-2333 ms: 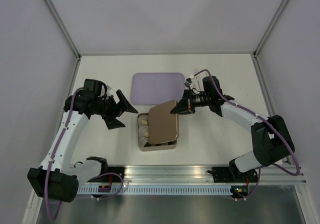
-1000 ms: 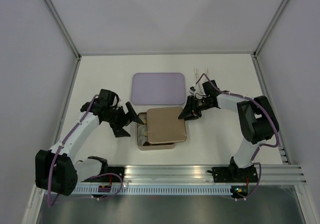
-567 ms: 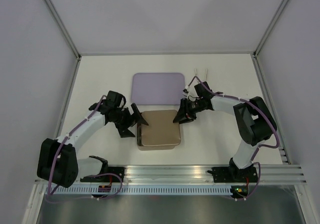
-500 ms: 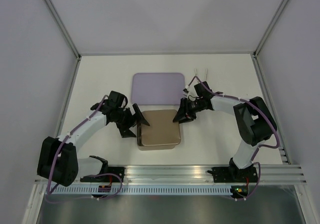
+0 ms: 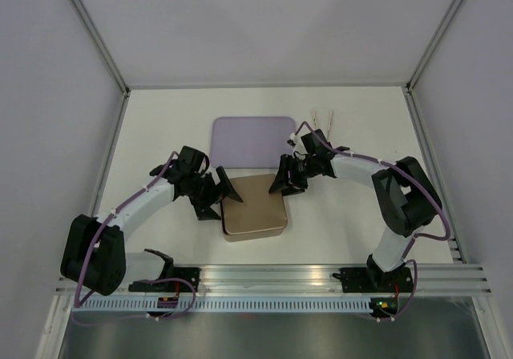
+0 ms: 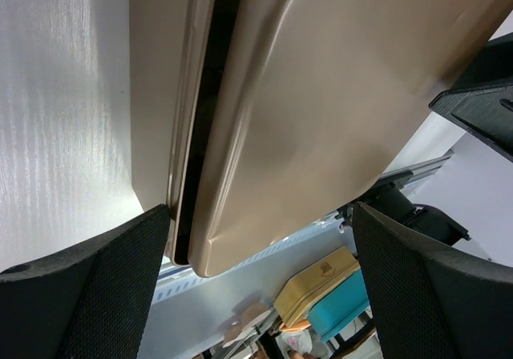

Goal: Pack the chocolate

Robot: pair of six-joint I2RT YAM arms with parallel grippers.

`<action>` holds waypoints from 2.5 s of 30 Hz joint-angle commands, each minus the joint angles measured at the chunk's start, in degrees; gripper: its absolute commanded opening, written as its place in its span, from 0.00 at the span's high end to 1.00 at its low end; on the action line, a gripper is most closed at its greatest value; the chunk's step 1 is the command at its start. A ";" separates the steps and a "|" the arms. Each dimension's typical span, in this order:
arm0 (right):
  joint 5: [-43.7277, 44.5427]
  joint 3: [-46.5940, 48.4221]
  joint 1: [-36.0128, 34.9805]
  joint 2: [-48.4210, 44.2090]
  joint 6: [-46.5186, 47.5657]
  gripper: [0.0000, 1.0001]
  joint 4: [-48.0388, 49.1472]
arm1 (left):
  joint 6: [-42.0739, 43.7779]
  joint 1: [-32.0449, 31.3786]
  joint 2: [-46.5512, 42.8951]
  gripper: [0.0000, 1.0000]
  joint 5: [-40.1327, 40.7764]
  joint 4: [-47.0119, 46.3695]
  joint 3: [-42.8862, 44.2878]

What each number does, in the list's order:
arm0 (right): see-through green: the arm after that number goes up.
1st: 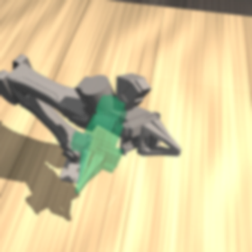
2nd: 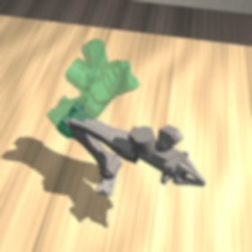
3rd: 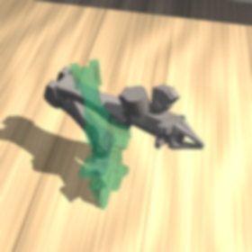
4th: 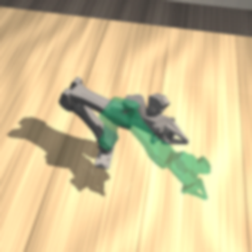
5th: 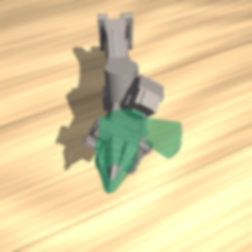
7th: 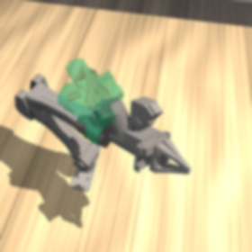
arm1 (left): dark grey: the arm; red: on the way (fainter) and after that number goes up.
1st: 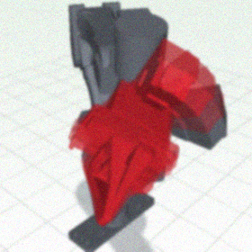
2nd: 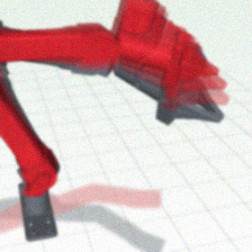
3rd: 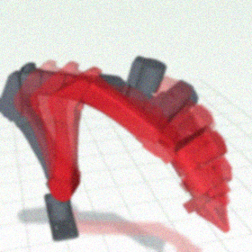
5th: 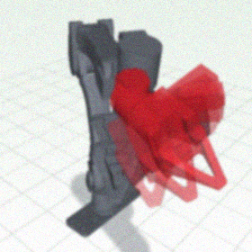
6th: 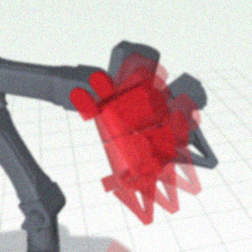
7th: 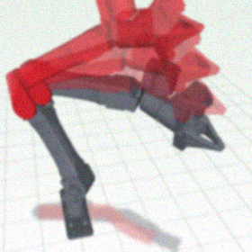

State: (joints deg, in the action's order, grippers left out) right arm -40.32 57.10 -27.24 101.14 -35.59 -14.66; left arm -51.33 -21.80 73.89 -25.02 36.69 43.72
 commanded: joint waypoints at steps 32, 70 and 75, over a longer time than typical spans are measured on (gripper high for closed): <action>16.67 13.39 -9.32 -2.54 4.84 0.67 -15.23 | -0.61 -0.35 -0.86 0.30 11.74 5.94 2.24; 31.91 8.60 -3.96 -27.65 5.44 0.02 -29.47 | 4.49 -0.26 -0.14 0.00 16.66 28.00 36.79; 22.06 -2.77 -4.13 -31.53 8.62 0.02 -20.09 | 2.82 -0.26 -6.38 0.00 16.84 28.26 30.91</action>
State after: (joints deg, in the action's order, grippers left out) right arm -10.48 58.83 -31.11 71.55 -29.87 -39.90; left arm -45.95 -22.11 70.57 -7.57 63.57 77.43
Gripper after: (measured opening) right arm 0.976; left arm 0.993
